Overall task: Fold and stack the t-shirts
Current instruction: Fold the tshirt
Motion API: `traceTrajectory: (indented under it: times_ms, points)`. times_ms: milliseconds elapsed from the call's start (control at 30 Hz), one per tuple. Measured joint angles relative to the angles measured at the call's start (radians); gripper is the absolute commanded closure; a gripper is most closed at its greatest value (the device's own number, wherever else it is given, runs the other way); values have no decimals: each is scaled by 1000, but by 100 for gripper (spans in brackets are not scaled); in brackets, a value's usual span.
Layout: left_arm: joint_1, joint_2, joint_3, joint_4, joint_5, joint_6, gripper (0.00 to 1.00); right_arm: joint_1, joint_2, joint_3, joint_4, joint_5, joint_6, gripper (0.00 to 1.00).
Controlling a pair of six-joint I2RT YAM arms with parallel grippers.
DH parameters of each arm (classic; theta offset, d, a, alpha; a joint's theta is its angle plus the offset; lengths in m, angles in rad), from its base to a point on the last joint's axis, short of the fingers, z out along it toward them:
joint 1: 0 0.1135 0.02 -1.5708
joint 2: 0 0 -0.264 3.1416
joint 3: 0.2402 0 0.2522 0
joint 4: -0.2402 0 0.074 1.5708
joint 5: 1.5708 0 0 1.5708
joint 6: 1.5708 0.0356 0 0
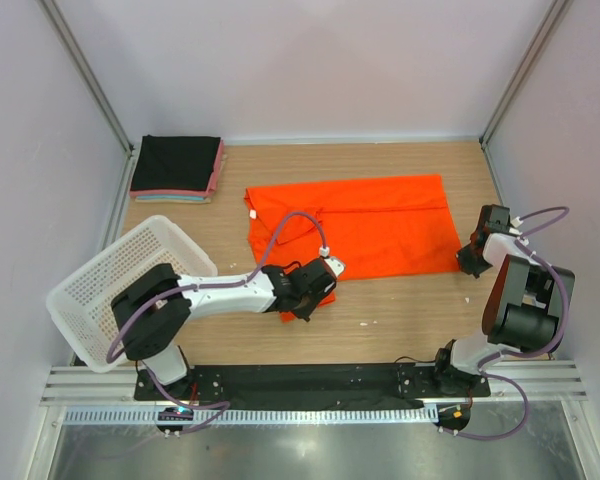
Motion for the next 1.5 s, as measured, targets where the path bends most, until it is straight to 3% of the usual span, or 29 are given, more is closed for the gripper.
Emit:
traceTrajectory:
  times_ms: [100, 167, 200, 300, 533, 867, 1133, 1500]
  points:
    - [0, 19, 0, -1, 5, -5, 97, 0, 0, -1, 8, -2, -2, 99]
    - [0, 22, 0, -2, 10, -10, 85, 0, 0, -2, 14, -8, -2, 99]
    - [0, 22, 0, -2, 10, -14, 72, 0, 0, -2, 17, -13, -2, 99]
    - [-1, 21, 0, -7, 8, -33, 64, -2, 0, -3, 23, -27, -1, 99]
    - [-1, -47, -2, -78, -34, -113, 63, -2, 0, -10, 40, -53, -2, 99]
    - [31, -161, -121, -151, -61, -456, 59, -2, -6, -21, 63, -101, 2, 99]
    - [141, -450, -370, -21, -2, -729, 56, -2, -11, -34, 83, -128, 6, 99]
    - [141, -382, -415, 135, 63, -868, 62, -2, -14, -43, 101, -147, 9, 99]
